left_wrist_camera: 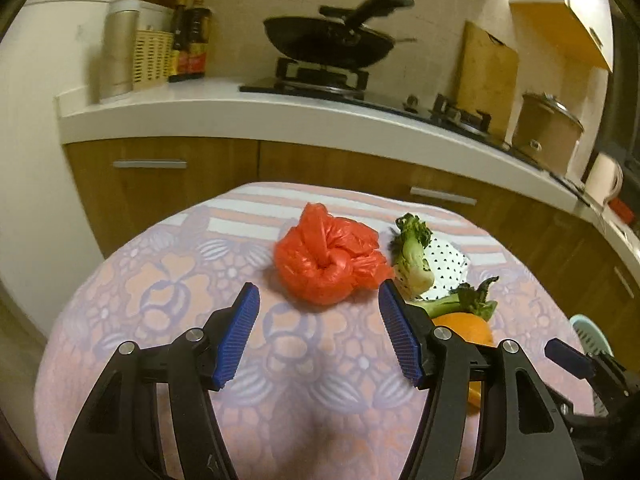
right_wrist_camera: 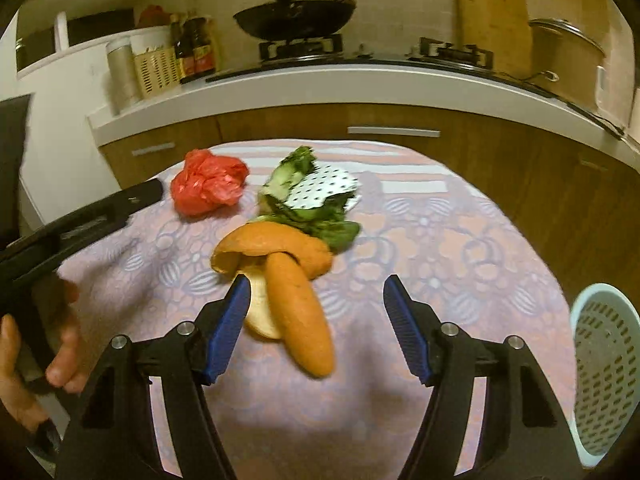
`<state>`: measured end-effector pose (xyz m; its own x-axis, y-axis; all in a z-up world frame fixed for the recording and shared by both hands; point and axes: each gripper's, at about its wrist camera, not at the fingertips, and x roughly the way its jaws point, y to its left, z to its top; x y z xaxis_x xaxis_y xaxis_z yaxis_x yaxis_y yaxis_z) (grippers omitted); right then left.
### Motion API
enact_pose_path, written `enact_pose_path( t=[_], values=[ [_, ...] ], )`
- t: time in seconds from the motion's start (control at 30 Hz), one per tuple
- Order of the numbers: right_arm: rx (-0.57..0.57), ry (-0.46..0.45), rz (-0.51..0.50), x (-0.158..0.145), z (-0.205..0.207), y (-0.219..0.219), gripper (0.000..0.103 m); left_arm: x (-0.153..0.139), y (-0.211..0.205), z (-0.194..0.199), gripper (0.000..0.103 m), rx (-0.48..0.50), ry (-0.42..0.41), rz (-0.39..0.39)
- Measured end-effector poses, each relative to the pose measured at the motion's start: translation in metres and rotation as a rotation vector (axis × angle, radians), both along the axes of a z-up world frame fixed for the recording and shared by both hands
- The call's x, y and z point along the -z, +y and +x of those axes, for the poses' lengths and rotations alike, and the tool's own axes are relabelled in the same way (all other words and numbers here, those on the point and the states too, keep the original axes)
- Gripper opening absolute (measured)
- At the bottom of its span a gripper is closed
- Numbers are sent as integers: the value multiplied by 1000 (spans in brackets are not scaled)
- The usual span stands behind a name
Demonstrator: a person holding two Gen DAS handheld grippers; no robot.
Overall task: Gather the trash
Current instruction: 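Grasp the red plastic bag with the left tool while the right tool grasps an orange peel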
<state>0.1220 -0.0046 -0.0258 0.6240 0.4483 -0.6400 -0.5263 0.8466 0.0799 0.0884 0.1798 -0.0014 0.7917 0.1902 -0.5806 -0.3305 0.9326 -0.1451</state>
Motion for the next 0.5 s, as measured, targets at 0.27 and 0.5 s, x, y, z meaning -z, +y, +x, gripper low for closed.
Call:
enact_pose_path(
  t=[0.27,0.5],
  values=[
    [-22,28,-71,13,3,15,68,18,12,52,66,-6,127,-17],
    [-52,33,-144,19,3,31,75,29,11,69,55,6,192,4]
  ],
)
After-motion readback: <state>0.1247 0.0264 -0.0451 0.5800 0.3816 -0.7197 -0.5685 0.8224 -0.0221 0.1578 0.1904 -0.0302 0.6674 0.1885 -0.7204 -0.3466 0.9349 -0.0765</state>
